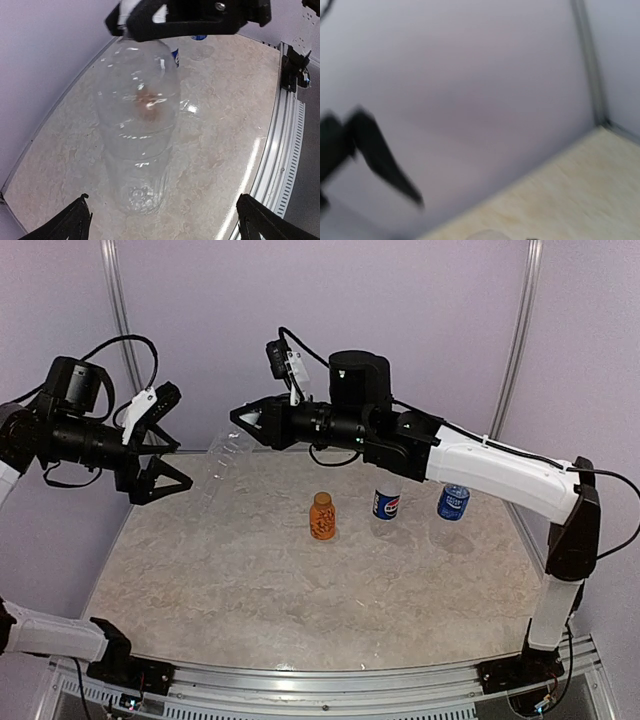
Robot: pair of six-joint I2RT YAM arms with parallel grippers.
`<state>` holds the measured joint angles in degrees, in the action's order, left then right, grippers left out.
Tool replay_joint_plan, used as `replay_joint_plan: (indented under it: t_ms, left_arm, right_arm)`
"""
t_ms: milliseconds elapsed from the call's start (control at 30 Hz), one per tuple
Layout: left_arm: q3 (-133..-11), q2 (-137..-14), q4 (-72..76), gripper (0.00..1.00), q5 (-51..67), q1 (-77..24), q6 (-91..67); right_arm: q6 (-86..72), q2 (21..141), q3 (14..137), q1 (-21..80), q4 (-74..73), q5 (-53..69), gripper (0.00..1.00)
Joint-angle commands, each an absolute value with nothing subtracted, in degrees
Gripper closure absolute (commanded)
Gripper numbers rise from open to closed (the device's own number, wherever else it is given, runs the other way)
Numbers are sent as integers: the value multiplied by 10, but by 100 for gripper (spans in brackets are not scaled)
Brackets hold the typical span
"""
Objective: Unscrew the bottle caps
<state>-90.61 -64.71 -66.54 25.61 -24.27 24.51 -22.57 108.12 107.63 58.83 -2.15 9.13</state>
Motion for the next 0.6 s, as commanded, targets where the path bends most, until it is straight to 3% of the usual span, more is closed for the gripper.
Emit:
replay_joint_plan:
  t_ms: [0, 67, 267, 567]
  left_arm:
    - [-866, -604, -656, 1, 90, -393, 258]
    - [-845, -598, -629, 1, 45, -429, 237]
    - [-820, -608, -582, 1, 67, -415, 191]
    - [-816, -628, -573, 9, 185, -329, 157]
  right_arm:
    - [-227, 1066, 1057, 623, 39, 84, 100]
    - [-226, 1060, 1053, 633, 46, 92, 100]
    - [-235, 1031, 1004, 648, 88, 109, 100]
    - [-254, 1006, 960, 649, 149, 134, 100]
